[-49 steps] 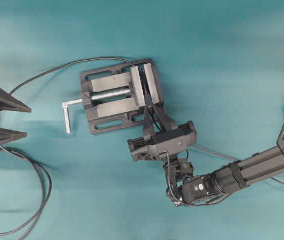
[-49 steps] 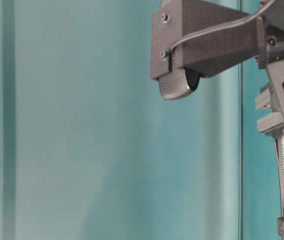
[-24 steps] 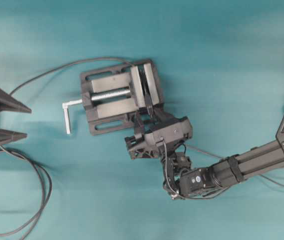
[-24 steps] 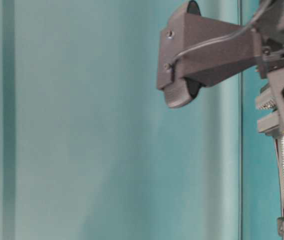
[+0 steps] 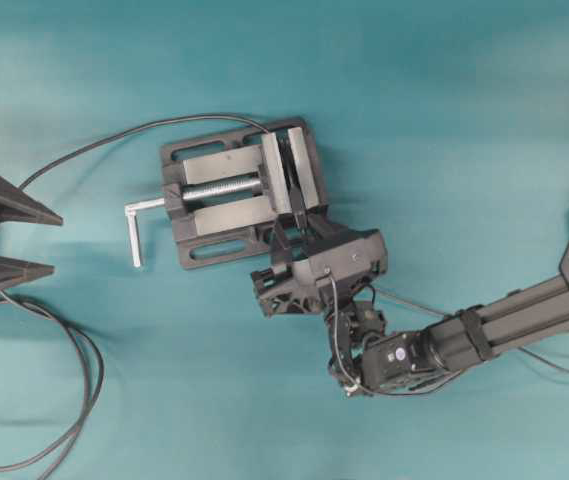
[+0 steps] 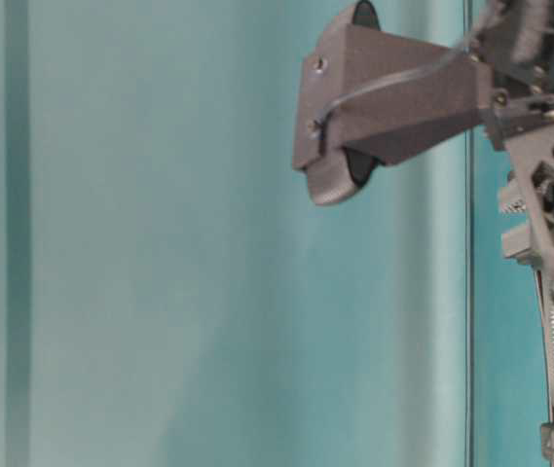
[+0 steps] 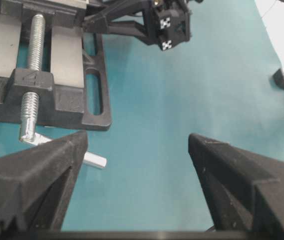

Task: Insert the USB cable into the fixed female connector.

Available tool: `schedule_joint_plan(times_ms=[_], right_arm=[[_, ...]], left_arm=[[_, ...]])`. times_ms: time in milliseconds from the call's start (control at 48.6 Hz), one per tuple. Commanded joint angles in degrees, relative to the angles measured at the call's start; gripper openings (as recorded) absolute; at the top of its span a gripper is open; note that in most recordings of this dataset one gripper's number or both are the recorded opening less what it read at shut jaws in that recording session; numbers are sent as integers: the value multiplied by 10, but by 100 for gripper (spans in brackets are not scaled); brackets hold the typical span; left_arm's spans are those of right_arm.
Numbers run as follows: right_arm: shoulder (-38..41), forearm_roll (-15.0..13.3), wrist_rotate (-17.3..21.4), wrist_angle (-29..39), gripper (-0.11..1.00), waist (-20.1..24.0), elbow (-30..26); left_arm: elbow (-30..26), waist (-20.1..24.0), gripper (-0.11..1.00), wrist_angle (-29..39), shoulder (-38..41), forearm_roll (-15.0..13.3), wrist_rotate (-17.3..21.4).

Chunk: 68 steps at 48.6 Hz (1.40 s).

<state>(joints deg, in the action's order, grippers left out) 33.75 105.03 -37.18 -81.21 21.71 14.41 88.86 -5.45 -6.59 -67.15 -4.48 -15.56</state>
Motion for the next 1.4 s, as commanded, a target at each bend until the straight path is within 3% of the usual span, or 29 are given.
schedule_joint_plan(times_ms=[0,185,288,350,659,1009,1379], right_arm=[[-60,-1,-5,-35,60,15,1],[-83,0,-4,-40,60,69,10],[-91,19,-6,-44,60,84,18],[-96,33,-7,-44,60,89,27],[-145,33,-16,-37,60,105,101],[-207,26,-20,47,60,120,181],[-301,25,-105,127,60,123,247]], left_arm=[[-7,2,100,-5,8,3,9],[-6,3,100,-4,8,3,9],[-6,4,100,-4,7,3,9],[-6,3,100,-4,8,3,9],[-7,3,100,-3,7,3,9],[-5,3,100,-1,8,3,9],[-5,4,100,20,8,3,8]])
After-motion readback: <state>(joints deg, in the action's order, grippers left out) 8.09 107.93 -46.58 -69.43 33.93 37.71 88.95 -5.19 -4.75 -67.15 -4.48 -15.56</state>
